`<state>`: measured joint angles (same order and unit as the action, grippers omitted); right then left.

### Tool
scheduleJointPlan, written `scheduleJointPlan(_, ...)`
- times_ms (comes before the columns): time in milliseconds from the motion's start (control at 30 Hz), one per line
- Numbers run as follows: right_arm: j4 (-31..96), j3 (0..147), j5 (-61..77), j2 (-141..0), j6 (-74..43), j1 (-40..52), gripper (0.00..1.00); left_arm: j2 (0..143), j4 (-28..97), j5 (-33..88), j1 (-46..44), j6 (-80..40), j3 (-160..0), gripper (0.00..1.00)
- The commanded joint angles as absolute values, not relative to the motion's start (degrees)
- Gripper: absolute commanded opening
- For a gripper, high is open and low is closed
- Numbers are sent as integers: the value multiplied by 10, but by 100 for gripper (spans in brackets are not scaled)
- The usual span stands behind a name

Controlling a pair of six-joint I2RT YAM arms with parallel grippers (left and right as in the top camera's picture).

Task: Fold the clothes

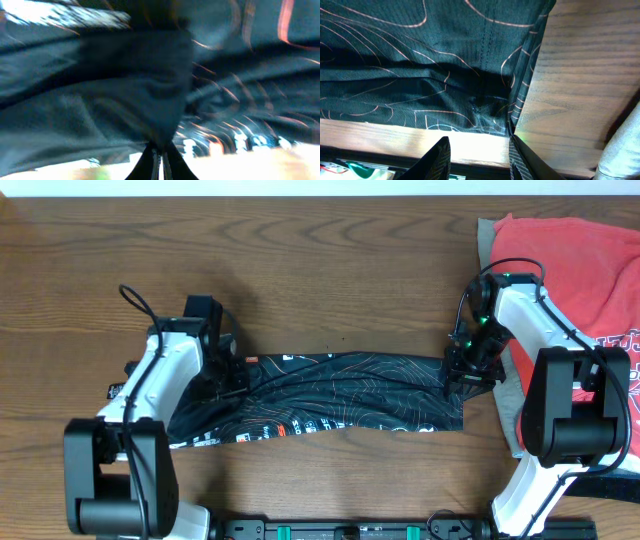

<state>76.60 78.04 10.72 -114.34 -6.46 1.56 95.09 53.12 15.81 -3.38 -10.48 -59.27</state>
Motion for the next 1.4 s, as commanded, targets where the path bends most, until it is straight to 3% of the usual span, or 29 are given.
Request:
scheduleJointPlan(0, 761, 779, 112, -1141, -57, 15, 37, 926, 540, 229, -45, -85, -592, 6)
scheduleJointPlan(167, 764, 779, 107, -1141, -57, 15, 38, 927, 537, 171, -57, -82, -591, 9)
scheduleJointPlan(200, 770, 779, 103, -1141, -57, 15, 38, 928, 537, 155, -57, -82, -591, 14)
scheduleJointPlan(267, 779, 779, 98, -1141, -56, 15, 40, 929, 537, 120, -57, -82, -591, 37)
scheduleJointPlan(333, 782, 779, 99, -1141, -53, 15, 42, 929, 538, 89, -57, -90, -591, 45)
scheduleJointPlan(833, 741, 722, 99, -1141, -69, 15, 45, 929, 498, -3, -55, -155, -574, 47)
scheduleJointPlan(967, 709, 701, 99, -1141, -83, 15, 35, 929, 466, -3, -55, -169, -543, 49)
scheduleJointPlan(1067, 704, 698, 99, -1141, -94, 15, 2, 929, 432, -3, -55, -169, -513, 49)
scheduleJointPlan(1367, 708, 698, 35, -1141, -116, 14, 1, 943, 359, -11, -38, -171, -449, 50)
